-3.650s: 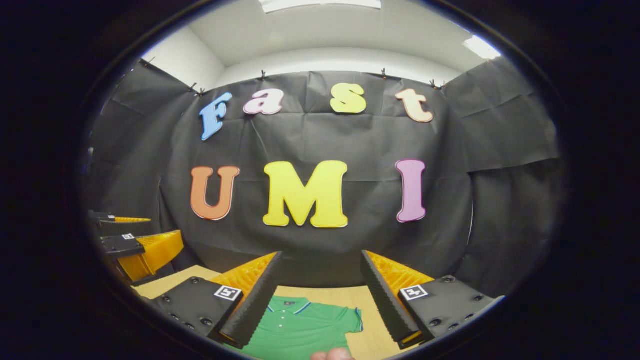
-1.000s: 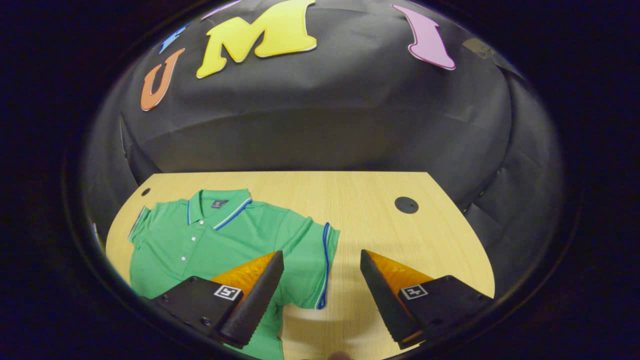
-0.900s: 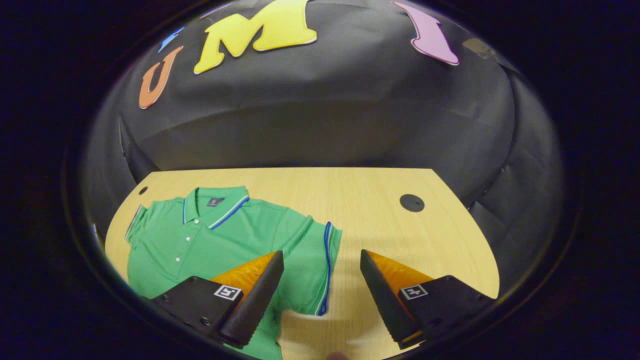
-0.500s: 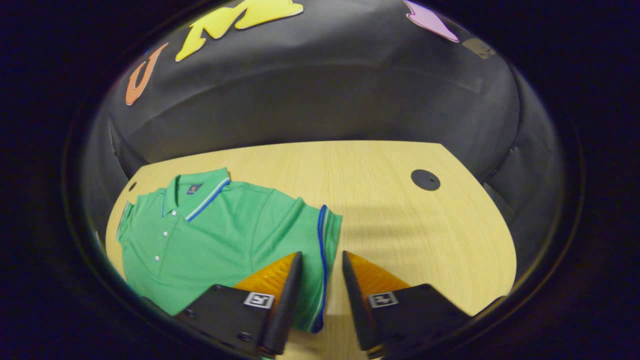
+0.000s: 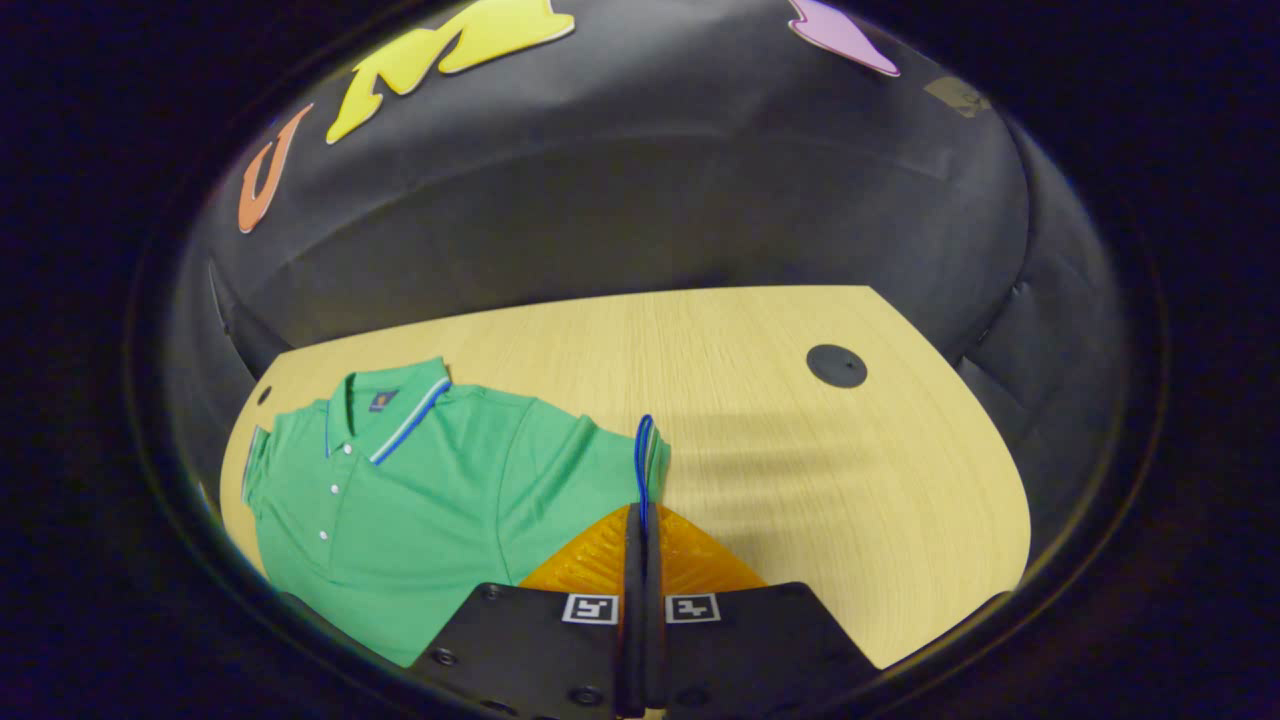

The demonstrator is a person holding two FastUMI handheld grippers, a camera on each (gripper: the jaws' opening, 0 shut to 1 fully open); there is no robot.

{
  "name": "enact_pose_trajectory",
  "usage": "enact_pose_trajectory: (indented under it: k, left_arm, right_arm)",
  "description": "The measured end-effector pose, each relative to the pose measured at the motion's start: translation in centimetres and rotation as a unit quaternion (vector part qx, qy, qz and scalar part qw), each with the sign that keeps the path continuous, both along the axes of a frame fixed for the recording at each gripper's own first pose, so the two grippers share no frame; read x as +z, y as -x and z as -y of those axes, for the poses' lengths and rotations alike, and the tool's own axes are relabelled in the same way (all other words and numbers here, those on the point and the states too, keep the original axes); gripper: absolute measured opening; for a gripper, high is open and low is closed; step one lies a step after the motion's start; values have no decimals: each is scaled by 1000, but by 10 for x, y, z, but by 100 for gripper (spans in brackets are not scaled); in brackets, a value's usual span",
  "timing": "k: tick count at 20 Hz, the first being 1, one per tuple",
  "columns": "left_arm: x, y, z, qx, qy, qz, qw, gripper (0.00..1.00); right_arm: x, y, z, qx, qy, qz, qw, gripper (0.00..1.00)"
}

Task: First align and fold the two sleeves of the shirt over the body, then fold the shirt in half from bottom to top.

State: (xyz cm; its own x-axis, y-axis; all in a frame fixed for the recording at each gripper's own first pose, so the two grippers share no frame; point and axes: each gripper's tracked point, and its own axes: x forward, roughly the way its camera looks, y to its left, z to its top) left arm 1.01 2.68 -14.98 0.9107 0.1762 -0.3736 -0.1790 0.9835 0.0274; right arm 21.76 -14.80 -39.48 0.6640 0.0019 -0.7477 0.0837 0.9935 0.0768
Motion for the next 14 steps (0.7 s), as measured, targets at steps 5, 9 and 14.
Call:
enact_pose_trajectory:
  k: [5, 9, 14]
  left_arm:
    - [2, 3, -9, 8, 12, 5, 1000, 99]
    - [3, 13, -28, 26, 13, 6, 1000, 99]
    - [4, 32, -59, 59, 13, 7, 998, 99]
  right_arm:
    - [44, -6, -30, 14, -14, 31, 999, 2]
    - [67, -13, -82, 56, -17, 49, 997, 2]
    - [64, -21, -146, 97, -12, 48, 994, 2]
